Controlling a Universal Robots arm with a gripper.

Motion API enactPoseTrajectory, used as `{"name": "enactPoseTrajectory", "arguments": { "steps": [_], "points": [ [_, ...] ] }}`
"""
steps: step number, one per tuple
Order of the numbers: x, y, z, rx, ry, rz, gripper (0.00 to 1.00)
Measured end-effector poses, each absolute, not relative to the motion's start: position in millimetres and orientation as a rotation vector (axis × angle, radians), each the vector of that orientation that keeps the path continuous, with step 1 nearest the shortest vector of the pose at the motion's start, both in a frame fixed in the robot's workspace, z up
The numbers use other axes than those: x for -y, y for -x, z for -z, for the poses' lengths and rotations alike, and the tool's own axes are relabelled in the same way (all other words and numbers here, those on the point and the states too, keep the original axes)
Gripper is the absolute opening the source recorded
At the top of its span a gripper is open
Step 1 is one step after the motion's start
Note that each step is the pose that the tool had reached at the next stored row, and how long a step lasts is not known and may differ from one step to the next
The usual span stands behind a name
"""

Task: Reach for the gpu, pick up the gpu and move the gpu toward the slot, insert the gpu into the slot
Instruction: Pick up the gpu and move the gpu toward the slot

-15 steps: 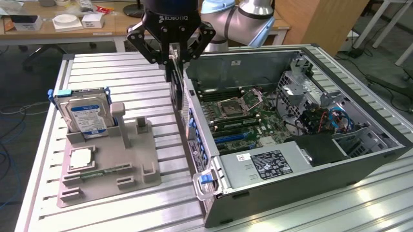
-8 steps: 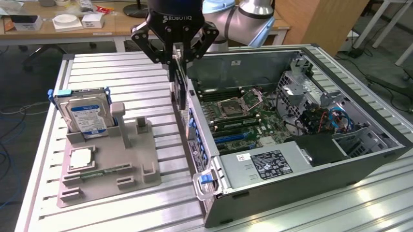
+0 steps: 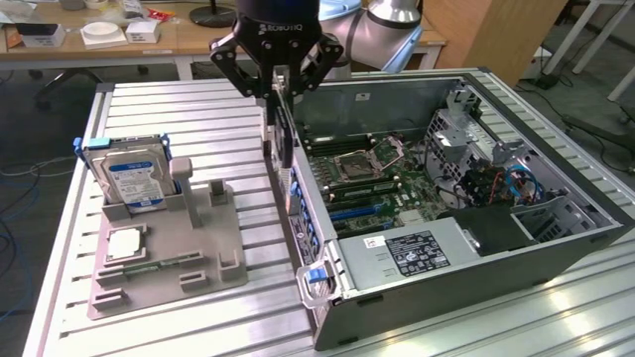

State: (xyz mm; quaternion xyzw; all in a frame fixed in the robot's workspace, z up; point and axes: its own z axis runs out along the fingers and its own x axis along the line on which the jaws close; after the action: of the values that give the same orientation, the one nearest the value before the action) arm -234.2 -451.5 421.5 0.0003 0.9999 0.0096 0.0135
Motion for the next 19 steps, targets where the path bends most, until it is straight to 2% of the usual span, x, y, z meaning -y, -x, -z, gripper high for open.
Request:
{"name": "enactPoseTrajectory", "arguments": {
  "steps": [19],
  "points": [
    [451.5,214.7,-421.6,-3.115,0.0,-0.03,0.27]
  ]
}}
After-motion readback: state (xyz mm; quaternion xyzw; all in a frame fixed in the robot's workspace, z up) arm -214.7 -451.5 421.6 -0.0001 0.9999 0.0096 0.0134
